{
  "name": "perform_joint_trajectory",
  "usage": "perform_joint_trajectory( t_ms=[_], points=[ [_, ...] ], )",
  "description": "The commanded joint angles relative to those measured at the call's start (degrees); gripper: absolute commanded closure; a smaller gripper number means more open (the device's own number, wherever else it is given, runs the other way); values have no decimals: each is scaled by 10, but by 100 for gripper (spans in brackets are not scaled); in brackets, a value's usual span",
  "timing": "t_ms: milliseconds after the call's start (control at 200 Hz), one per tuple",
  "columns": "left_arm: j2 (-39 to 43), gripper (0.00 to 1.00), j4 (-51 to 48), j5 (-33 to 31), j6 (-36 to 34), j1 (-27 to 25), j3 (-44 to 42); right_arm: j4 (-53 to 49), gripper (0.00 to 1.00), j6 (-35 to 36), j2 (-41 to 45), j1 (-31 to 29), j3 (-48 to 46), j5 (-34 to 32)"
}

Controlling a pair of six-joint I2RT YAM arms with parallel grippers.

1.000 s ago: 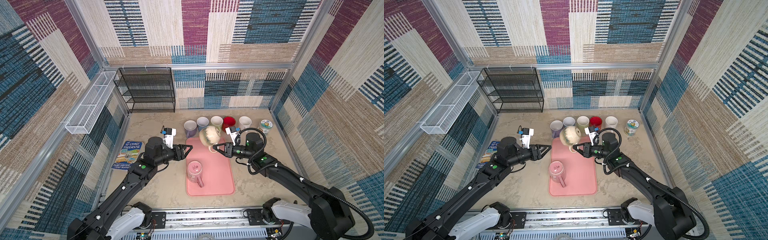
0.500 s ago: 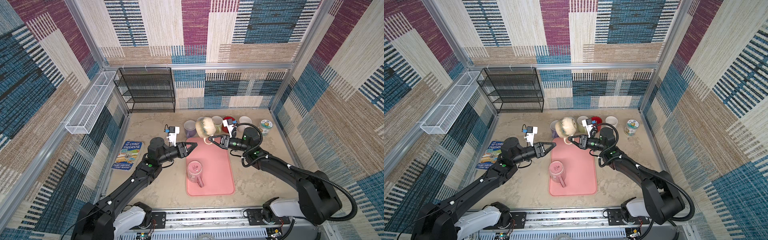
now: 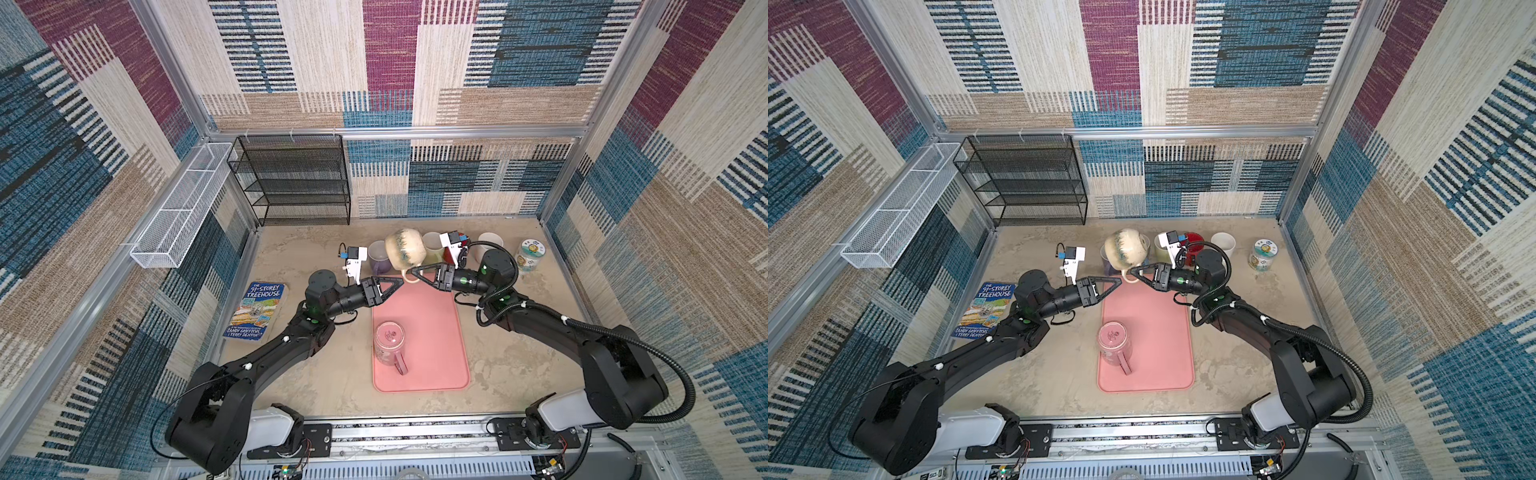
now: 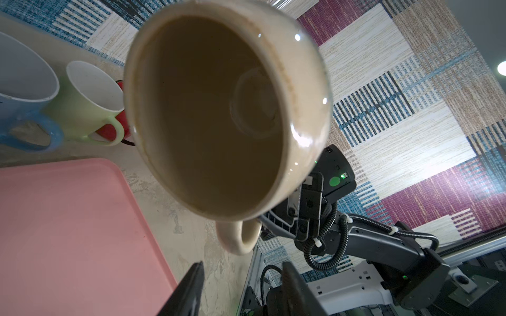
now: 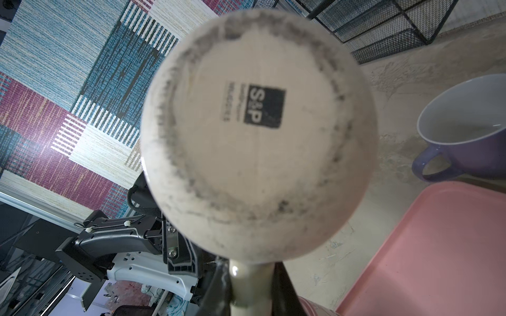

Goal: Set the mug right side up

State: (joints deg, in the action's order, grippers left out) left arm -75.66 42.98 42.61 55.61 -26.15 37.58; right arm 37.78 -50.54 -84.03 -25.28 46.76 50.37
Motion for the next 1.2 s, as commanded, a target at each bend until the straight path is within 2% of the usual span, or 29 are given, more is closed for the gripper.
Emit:
perform_joint_trajectory(
  t_ms=[0, 65, 371, 481, 706, 876, 1192],
  points=[
    [-18, 53, 78, 12, 27, -1, 3, 75, 100, -3, -3, -4, 12, 21],
    [-30, 57, 93, 7, 33, -1, 1, 76, 100, -3, -6, -5, 15, 25],
    [-98, 62, 206, 5, 94, -3, 6, 91, 100, -10, -24, -13, 21, 37],
    [-106, 69, 218, 4, 99, -5, 8, 93, 100, -9, -26, -15, 17, 35],
    [-104, 75, 211, 3, 93, -9, 10, 97, 100, -7, -33, -19, 13, 32],
    [-98, 100, 205, -3, 87, -9, 4, 96, 100, -4, -36, -20, 13, 30],
    [-62, 100, 159, -25, 49, -9, -17, 39, 100, 37, -24, -20, 18, 11]
  ],
)
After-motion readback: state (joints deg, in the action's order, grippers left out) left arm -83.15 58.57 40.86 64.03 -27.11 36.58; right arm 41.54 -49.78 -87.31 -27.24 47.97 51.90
